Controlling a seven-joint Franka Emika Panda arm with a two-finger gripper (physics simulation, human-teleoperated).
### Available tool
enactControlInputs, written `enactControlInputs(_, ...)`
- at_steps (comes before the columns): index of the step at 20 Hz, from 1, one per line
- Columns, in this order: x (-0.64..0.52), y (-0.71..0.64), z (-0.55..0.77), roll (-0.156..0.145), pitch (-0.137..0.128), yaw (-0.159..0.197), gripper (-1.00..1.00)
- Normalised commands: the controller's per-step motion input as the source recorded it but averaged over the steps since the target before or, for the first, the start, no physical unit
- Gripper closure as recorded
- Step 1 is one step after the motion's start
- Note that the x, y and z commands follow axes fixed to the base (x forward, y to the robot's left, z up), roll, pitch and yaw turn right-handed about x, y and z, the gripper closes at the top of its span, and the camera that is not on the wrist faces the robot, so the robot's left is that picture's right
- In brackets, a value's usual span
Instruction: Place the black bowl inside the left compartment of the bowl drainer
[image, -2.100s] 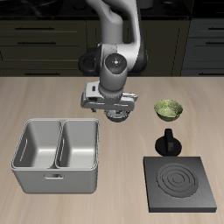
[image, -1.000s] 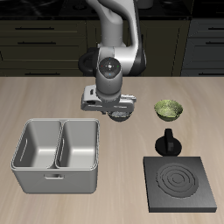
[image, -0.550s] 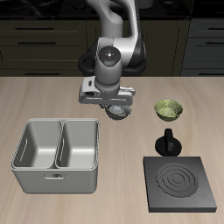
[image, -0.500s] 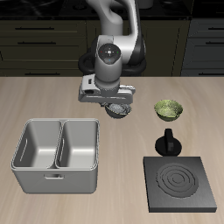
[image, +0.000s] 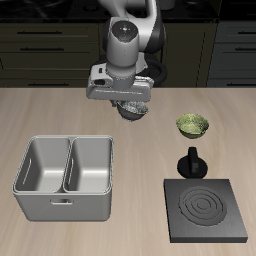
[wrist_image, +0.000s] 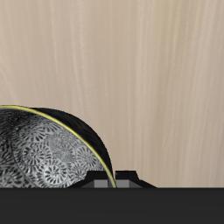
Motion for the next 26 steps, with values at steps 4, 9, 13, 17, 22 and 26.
enactControlInputs(4,-0.02,-0.01,0.5,0.001,-0.076,-0.018,1.0)
enactControlInputs(9,-0.06,-0.01,0.52,0.001,-0.088,-0.018,1.0)
enactControlInputs(13,-0.06,-0.04,0.41,0.007,-0.062,-0.021,1.0)
enactControlInputs(17,-0.05,-0.02,0.35,0.007,-0.052,-0.01,1.0)
enactControlInputs(22,0.02,-0.05,0.17,0.0,-0.018,-0.004,1.0)
enactControlInputs(26,0.04,-0.07,0.09,0.001,-0.002,0.003,1.0)
